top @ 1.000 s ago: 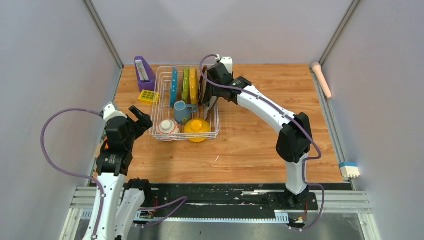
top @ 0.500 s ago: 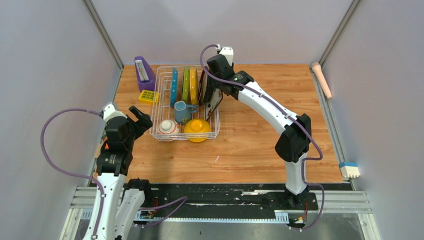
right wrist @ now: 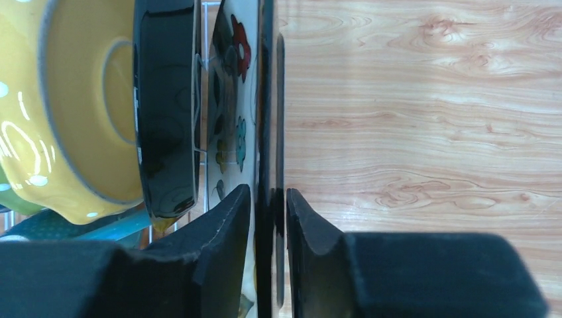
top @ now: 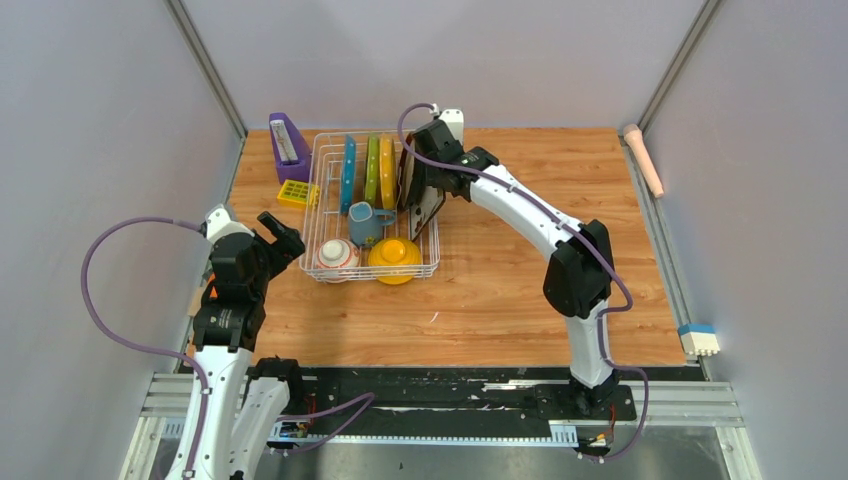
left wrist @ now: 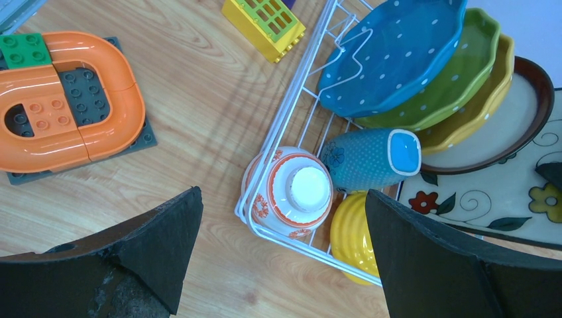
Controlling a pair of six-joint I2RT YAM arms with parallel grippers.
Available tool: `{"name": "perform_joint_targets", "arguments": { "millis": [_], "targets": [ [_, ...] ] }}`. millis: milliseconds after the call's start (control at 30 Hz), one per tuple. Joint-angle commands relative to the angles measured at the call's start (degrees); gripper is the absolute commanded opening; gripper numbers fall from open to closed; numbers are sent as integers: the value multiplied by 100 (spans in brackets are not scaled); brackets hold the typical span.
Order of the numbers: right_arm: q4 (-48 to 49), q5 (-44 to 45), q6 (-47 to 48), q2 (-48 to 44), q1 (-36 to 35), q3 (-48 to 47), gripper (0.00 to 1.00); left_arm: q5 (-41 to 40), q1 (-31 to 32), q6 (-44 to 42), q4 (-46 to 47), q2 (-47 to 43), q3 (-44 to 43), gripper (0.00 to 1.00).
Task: Unload the mixed dishes from the dish rack
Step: Pick up the plate from the dish rack.
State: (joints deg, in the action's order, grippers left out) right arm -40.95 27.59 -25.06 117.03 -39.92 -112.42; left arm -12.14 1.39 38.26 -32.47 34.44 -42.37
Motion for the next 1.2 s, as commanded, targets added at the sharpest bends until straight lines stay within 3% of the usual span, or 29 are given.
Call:
{"name": "perform_joint_targets", "arguments": {
  "millis": [0, 133, 600, 867, 1167],
  "targets": [
    [-19, -85, 124, 41, 28, -71, 22, -82, -25, 49, -23, -25, -103, 100],
    [-19, -99, 295, 32, 29, -256, 0, -87, -25, 51, -22, -16, -102, 100],
    [458, 58, 1346, -476, 28, -930, 0, -126, -25, 67, -32, -16, -95, 100],
    [1122, -27, 1297, -968, 50, -573, 0, -173, -22, 130, -109, 71, -125, 100],
    [1490, 88, 1242, -1158, 99, -781, 0, -199, -24, 112, -166, 108, -170, 100]
  ]
}}
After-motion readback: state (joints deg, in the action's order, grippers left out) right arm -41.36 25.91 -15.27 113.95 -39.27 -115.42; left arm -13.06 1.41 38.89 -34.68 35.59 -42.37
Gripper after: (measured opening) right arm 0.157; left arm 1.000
